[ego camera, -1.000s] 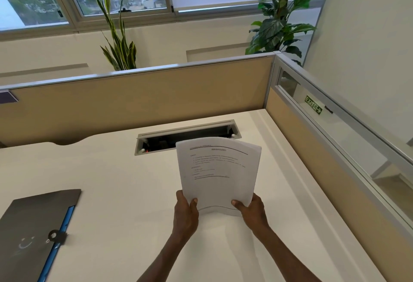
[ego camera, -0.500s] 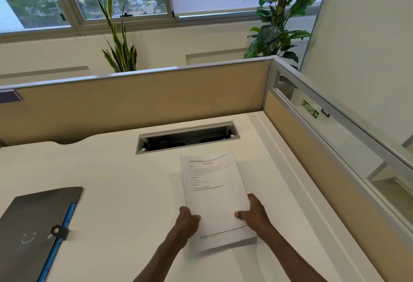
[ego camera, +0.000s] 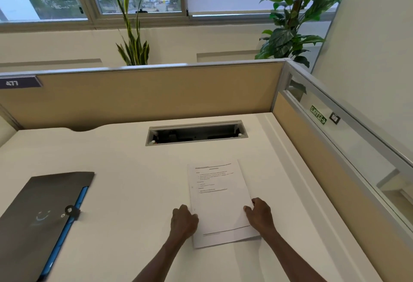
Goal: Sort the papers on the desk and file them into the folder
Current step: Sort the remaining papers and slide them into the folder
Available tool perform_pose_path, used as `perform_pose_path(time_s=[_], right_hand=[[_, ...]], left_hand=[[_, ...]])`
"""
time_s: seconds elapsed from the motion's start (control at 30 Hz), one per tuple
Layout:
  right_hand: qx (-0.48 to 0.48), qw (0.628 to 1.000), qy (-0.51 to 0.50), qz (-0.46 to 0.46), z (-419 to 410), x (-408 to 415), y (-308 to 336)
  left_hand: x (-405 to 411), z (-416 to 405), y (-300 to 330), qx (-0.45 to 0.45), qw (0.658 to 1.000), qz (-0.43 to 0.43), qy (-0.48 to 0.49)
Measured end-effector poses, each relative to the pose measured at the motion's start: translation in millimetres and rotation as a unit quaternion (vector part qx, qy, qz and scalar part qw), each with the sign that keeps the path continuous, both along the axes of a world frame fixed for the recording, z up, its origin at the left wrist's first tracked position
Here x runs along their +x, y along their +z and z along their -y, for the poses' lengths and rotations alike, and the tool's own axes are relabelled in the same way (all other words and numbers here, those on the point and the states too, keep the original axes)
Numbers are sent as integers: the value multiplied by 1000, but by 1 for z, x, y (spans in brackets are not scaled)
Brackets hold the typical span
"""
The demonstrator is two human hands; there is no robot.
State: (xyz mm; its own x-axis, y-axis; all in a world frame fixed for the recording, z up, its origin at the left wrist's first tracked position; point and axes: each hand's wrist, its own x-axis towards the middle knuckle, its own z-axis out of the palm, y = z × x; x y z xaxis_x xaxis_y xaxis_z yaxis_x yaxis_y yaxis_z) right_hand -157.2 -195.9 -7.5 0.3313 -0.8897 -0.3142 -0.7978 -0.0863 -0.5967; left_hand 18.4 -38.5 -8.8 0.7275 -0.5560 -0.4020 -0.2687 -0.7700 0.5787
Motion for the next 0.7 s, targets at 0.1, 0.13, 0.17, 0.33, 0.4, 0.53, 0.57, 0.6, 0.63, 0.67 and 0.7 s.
perform_pose_path(time_s=[0.1, 0.13, 0.17, 0.33, 0.4, 0.53, 0.57, 0.6, 0.63, 0.67, 0.7], right_hand=[[-39, 997, 6, -68, -7, 4, 2], [-55, 995, 0, -78, -10, 5, 3], [-71, 995, -9, -76, -14, 8, 6], [-137, 990, -35, -12, -31, 26, 17], [-149, 988, -34, 17, -40, 37, 22], [-149, 988, -13, 46, -64, 61, 30], [-151, 987, -1, 46, -71, 67, 32], [-154, 987, 9, 48, -78, 74, 33], [-158, 986, 16, 53, -85, 80, 34], [-161, 985, 20, 60, -93, 86, 35], [-165, 984, 22, 67, -100, 92, 37]], left_hand=[[12, -20, -1, -7, 1000, 1, 27], [18, -29, 0, -12, 999, 4, 37], [26, -39, 1, -22, 998, 9, 51], [75, -102, 28, -117, 969, 113, 185], [98, -128, 41, -150, 942, 197, 228], [148, -170, 59, -104, 915, 261, 291], [160, -178, 60, -66, 917, 261, 295], [171, -186, 61, -33, 919, 253, 299], [181, -192, 60, -11, 922, 239, 306], [191, -198, 59, -2, 924, 221, 312], [200, -203, 57, 7, 929, 202, 310]])
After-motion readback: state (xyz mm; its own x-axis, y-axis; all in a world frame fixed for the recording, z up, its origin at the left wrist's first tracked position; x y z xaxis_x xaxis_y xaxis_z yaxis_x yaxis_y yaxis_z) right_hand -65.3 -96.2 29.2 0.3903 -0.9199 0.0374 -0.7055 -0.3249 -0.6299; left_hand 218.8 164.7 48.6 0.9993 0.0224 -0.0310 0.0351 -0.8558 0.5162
